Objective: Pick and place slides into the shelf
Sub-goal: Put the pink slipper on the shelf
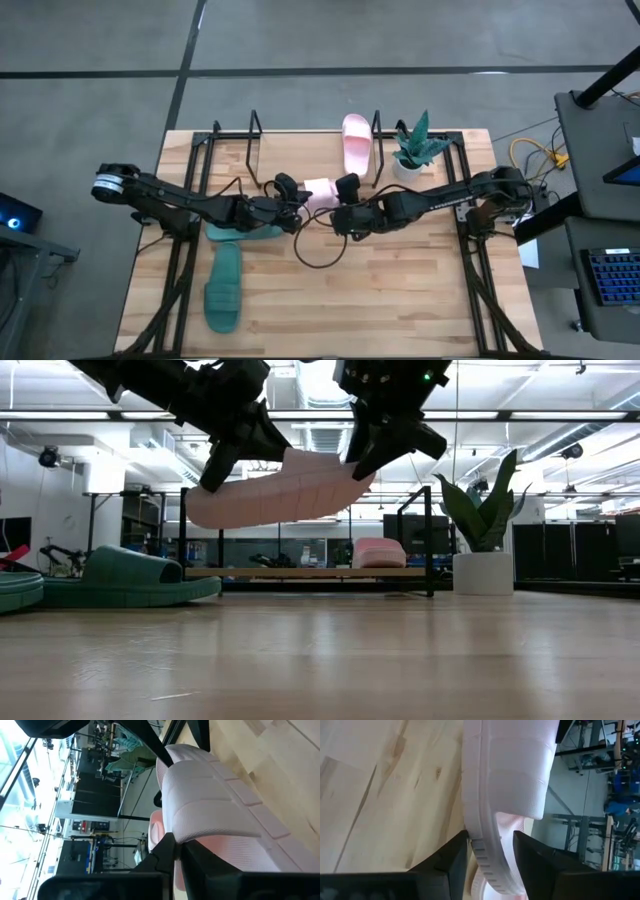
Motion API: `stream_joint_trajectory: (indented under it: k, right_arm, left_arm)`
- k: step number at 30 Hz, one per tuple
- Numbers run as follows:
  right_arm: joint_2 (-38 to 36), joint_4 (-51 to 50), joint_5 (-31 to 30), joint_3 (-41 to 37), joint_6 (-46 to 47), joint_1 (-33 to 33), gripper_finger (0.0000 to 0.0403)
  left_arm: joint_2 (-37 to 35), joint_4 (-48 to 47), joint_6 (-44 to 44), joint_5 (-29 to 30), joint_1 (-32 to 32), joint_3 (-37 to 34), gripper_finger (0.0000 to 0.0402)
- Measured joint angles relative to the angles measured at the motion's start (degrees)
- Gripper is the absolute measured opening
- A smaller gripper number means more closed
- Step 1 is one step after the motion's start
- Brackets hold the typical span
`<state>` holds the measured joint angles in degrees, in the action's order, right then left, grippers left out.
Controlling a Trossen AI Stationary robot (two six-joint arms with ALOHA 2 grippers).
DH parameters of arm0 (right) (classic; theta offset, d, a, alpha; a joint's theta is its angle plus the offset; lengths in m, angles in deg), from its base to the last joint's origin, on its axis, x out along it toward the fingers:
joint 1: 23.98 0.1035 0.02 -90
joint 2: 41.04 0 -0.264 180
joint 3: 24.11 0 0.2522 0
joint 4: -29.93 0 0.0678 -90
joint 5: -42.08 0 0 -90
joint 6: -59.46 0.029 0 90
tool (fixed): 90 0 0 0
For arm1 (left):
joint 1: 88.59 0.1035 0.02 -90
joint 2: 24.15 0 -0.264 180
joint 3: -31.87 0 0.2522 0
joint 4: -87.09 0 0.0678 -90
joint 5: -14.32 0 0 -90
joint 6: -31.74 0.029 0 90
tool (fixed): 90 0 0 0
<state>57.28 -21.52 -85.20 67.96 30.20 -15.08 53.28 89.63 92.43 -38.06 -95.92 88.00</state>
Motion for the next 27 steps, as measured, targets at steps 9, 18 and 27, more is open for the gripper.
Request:
stream_joint_trajectory:
  k: [9, 18, 27]
  right_arm:
    - [-0.1, -1.3, 0.0, 0.0, -0.7, 0.0, 0.0085]
    - [-0.3, -2.3, -0.2, 0.0, -2.7, 0.0, 0.0017]
    - [-1.7, -3.8, -0.5, -0.1, -3.1, -0.1, 0.0014]
  left_arm:
    - [0.0, 0.0, -0.1, -0.3, 0.0, 0.5, 0.0001]
    - [0.0, -0.1, -0.1, -1.5, 0.0, 0.5, 0.0003]
    - [-3.9, -1.1, 0.1, -0.6, 0.0, 0.4, 0.0106]
